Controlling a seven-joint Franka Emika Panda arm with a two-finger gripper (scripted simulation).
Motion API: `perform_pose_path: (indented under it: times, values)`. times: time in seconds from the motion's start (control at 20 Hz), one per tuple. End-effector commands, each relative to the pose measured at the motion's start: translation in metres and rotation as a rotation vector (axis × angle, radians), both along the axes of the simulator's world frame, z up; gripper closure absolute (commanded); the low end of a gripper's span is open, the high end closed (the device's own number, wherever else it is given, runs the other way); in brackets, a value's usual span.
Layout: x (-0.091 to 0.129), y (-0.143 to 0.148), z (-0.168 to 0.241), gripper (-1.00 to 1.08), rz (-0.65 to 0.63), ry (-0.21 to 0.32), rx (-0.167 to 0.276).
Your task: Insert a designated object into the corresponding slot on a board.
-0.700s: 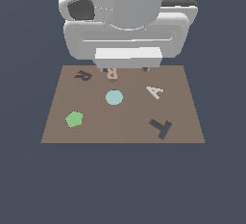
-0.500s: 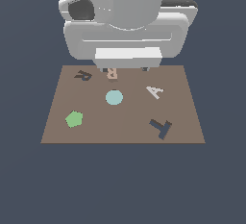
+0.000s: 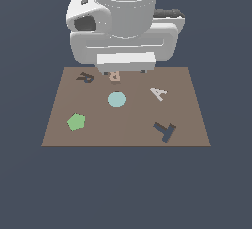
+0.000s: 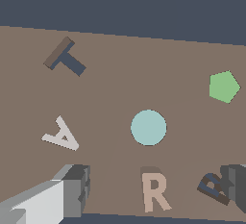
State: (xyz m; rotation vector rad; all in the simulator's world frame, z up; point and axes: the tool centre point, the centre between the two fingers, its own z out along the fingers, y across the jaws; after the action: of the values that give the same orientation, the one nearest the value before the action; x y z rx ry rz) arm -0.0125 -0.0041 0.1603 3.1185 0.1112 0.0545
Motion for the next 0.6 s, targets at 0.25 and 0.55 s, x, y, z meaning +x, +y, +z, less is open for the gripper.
perform_pose_path:
  times: [0.25,0.55]
  values:
    - [-0.039,-0.017,-0.049,-0.92,0.037,0.017,0.008]
    - [-0.067,-0.03,-0.085,-0.92,0.065,0.028,0.014]
